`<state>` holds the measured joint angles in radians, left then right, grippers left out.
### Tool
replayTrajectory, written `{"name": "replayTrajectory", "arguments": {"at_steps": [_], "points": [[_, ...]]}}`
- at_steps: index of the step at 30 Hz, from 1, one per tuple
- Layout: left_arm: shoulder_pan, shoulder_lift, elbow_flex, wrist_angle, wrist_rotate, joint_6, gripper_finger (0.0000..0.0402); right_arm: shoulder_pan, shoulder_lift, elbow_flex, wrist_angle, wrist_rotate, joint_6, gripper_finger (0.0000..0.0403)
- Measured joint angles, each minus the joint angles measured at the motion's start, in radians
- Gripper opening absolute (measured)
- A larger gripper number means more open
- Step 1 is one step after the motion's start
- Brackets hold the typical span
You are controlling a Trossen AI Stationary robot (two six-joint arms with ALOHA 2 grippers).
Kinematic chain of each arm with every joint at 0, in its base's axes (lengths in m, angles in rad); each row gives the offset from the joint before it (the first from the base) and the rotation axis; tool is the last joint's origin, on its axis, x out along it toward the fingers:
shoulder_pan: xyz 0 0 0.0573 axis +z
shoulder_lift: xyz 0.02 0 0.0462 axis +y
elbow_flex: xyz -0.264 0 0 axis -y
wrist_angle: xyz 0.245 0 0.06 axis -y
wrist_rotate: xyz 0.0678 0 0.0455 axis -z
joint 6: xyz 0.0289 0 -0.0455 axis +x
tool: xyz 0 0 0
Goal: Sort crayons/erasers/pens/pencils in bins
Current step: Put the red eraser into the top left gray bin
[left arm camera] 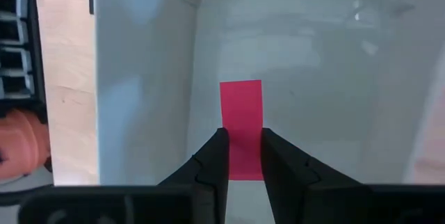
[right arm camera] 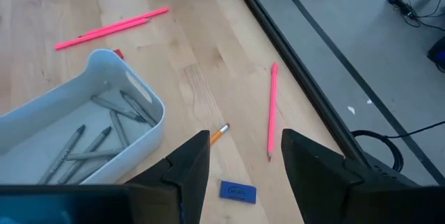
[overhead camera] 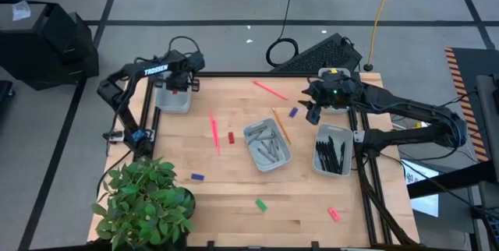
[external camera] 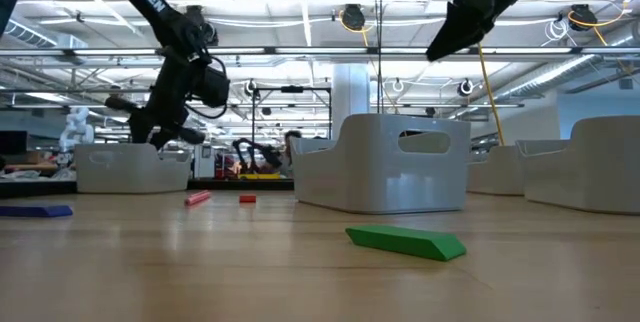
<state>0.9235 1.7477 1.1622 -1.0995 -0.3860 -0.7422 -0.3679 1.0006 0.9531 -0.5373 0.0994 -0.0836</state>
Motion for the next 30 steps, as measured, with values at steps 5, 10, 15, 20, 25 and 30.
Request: {"name": "replayTrajectory", "arguments": {"at_steps": [5, 10, 15, 20, 25, 30], "points": [[0.047, 0.002, 0.0, 0.033, 0.006, 0.011, 0.0086, 0.0, -0.02, 0.0, -0.03, 0.001, 0.016, 0.0171], [0.076, 0.002, 0.0, 0.097, 0.02, -0.015, 0.0087, 0.0, -0.039, 0.0, -0.052, 0.002, 0.019, 0.0171], [0.077, 0.002, 0.0, 0.116, 0.043, -0.092, 0.0088, 0.0, -0.059, 0.0, -0.055, 0.003, 0.024, 0.0171], [0.054, 0.002, 0.0, 0.1, 0.047, -0.204, 0.0088, 0.0, -0.075, 0.0, -0.056, 0.005, 0.053, 0.0171], [0.045, 0.002, 0.0, 0.109, 0.046, -0.332, 0.0088, 0.0, -0.093, 0.0, -0.071, 0.005, 0.067, 0.0171], [0.062, 0.001, -0.007, 0.112, 0.069, -0.34, 0.0088, 0.0, -0.116, 0.0, -0.102, 0.005, 0.092, 0.0171]]}}
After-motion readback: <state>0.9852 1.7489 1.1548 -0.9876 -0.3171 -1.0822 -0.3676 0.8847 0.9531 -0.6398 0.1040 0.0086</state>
